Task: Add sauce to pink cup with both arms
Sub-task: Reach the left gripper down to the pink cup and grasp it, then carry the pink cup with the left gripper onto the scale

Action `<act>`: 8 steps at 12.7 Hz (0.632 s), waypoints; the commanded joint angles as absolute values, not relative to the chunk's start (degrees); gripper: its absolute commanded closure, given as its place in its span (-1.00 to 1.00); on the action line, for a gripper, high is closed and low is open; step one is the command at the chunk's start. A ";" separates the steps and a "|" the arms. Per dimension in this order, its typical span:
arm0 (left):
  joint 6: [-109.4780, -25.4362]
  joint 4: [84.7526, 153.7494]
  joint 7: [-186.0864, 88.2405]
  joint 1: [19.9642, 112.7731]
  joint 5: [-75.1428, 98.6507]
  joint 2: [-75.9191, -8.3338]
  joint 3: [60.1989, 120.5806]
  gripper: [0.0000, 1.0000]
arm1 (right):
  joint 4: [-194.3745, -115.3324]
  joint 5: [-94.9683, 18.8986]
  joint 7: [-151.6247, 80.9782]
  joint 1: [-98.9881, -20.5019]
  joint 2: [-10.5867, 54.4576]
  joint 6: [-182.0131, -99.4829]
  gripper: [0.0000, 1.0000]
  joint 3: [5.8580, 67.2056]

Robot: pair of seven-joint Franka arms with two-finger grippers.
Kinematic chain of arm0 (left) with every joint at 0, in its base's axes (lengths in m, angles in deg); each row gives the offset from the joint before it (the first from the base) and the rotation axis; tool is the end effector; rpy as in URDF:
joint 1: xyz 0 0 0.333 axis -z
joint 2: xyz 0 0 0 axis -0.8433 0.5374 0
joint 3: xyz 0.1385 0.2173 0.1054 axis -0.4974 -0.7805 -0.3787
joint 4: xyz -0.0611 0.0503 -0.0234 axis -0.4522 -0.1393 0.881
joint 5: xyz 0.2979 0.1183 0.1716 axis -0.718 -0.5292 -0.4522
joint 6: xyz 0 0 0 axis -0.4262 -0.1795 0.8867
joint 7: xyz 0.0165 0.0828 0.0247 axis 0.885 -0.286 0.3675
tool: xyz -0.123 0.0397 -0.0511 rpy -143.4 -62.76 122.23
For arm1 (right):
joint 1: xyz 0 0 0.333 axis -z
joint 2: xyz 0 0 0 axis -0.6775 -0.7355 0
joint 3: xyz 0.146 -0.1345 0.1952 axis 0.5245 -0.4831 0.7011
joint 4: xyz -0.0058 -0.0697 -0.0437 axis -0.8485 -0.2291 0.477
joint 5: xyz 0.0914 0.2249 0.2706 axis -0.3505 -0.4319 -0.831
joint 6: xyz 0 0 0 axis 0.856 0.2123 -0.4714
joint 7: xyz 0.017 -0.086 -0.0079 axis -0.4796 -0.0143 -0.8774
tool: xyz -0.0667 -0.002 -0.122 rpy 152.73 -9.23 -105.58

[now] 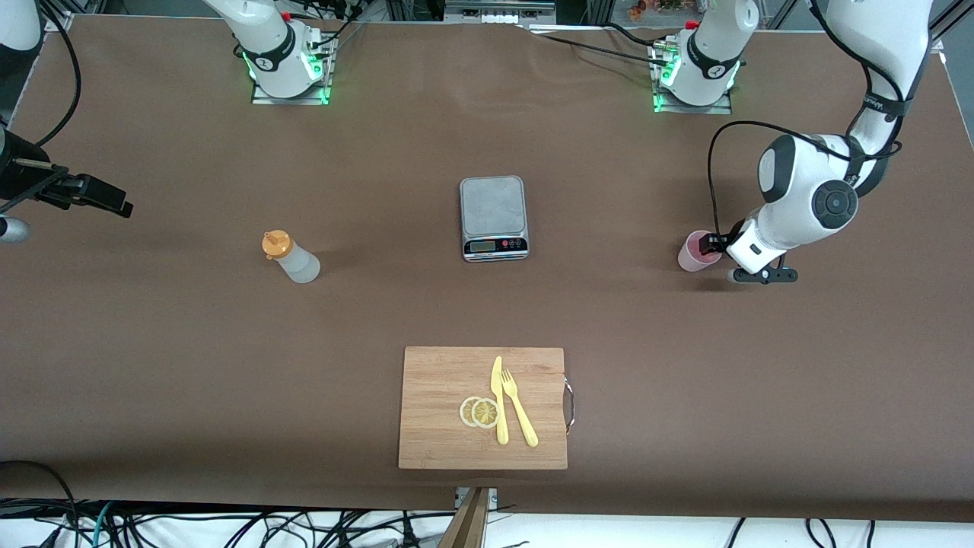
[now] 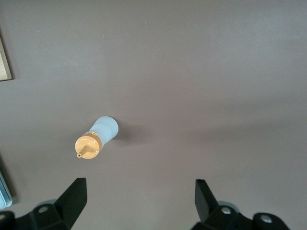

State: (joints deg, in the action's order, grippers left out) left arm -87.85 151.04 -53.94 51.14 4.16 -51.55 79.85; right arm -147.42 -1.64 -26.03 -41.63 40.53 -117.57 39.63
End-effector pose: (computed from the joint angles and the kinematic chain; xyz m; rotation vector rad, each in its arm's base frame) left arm 0.4787 -0.0154 0.1718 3.0811 0.0352 -0.2744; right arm 0.5442 -0.0301 0.5016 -3.1274 0.2096 0.1122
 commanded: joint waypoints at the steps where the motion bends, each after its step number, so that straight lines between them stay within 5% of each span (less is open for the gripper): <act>1: -88.28 151.11 -54.85 52.04 5.57 -50.79 79.71 1.00 | -146.89 -2.16 -26.07 -41.33 40.65 -116.71 -0.99 39.70; 8: -81.27 147.61 -54.06 53.62 5.66 -58.24 81.81 1.00 | -146.89 -1.80 -25.63 -41.50 40.65 -116.80 -0.99 39.87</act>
